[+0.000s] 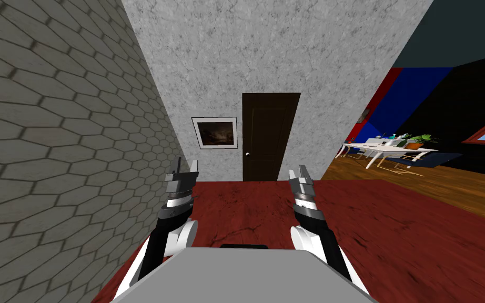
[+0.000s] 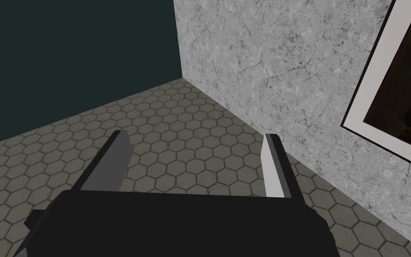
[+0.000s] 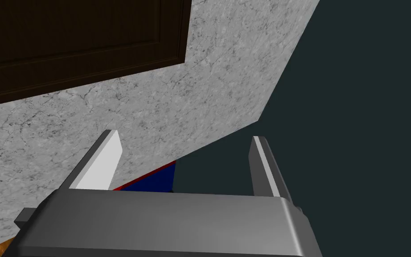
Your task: Pull the door open
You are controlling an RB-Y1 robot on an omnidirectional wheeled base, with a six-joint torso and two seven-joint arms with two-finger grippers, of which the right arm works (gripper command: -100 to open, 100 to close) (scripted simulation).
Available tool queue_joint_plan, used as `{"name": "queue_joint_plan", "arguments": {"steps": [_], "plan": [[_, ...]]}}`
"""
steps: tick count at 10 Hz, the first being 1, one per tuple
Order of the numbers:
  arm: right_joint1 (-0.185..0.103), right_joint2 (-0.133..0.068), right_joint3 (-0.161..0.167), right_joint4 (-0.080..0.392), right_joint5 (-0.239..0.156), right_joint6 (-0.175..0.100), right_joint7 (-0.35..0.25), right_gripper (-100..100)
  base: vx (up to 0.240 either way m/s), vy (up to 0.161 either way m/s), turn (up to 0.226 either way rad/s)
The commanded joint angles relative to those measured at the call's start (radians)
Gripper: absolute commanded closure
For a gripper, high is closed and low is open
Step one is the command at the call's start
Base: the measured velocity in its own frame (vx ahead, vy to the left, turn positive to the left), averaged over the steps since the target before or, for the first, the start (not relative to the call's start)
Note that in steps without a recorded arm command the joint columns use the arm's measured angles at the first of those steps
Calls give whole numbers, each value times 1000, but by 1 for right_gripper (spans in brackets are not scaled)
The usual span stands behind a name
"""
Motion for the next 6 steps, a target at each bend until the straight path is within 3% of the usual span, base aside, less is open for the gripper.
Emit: {"name": "queue_joint_plan", "arguments": {"steps": [1,6], "plan": [[-11,-13,-9,31,17,-10,22,-100,100,-50,14],[-45,-46,-39,127,69,-39,89,-100,181,53,-14]]}}
